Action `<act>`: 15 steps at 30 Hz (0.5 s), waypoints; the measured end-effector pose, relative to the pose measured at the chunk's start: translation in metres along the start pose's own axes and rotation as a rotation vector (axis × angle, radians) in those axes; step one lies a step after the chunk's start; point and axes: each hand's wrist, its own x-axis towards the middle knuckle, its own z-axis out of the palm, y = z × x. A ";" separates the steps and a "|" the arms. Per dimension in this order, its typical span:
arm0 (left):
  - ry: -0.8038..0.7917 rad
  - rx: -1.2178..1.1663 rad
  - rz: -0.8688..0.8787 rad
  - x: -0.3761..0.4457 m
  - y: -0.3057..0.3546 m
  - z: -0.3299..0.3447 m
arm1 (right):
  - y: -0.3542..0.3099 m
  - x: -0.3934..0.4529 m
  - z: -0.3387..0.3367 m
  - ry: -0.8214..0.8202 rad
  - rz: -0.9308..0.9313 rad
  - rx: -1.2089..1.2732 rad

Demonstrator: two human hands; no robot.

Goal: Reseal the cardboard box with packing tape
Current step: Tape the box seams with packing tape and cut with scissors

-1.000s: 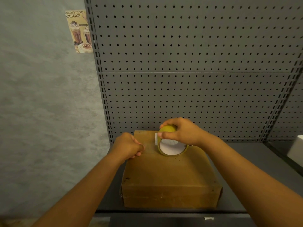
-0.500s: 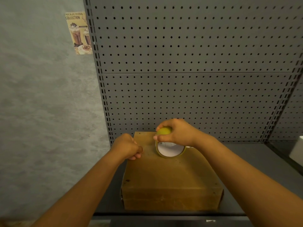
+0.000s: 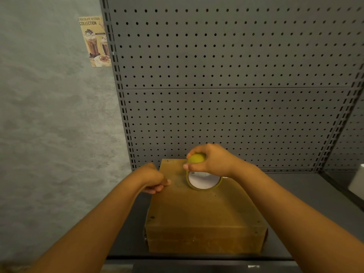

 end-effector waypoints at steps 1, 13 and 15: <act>0.039 0.053 0.037 0.002 -0.002 0.002 | 0.000 0.000 0.000 0.001 0.001 0.005; -0.005 0.542 0.671 -0.027 -0.042 0.034 | -0.002 0.001 0.003 0.003 -0.012 0.027; -0.034 0.640 0.644 -0.030 -0.039 0.028 | -0.002 0.002 0.003 -0.005 -0.010 0.019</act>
